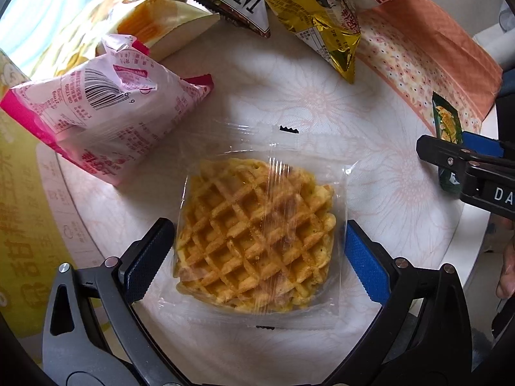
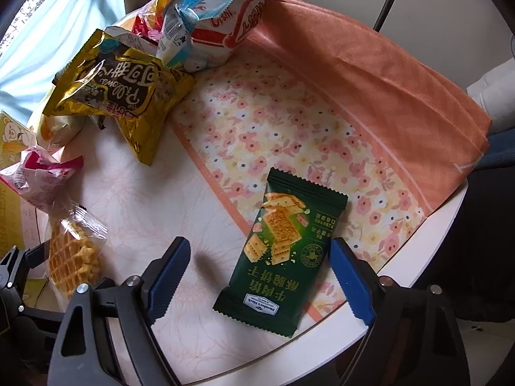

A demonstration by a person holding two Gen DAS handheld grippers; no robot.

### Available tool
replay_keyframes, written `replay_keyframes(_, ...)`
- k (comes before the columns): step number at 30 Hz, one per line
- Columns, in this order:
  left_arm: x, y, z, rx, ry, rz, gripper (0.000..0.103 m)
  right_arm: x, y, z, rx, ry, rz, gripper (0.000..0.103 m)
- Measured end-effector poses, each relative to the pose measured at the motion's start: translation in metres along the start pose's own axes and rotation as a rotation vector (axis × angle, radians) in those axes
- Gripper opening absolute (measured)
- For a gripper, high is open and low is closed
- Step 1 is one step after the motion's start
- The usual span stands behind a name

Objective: Organize snacks

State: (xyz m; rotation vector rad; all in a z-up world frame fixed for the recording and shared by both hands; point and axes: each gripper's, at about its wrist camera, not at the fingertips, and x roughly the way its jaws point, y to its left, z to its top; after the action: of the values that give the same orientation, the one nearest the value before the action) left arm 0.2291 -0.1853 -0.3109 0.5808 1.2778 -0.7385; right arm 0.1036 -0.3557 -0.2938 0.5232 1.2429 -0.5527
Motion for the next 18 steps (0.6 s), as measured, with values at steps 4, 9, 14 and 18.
replay_keyframes(4,-0.004,0.004,0.003,0.021,-0.019,-0.004,0.086,0.000,-0.002,-0.001,0.007,-0.012,-0.007,0.069)
replay_keyframes(9,-0.007,-0.003,0.003,0.034,-0.028,-0.004,0.079,-0.002,0.000,0.008,-0.007,-0.015,-0.015,0.063)
replay_keyframes(14,-0.008,-0.001,0.003,0.035,-0.033,-0.005,0.076,-0.002,0.002,0.004,-0.034,-0.018,-0.026,0.057)
replay_keyframes(18,-0.011,-0.009,-0.002,0.034,-0.048,0.002,0.075,-0.005,0.005,0.001,-0.056,-0.032,-0.037,0.044)
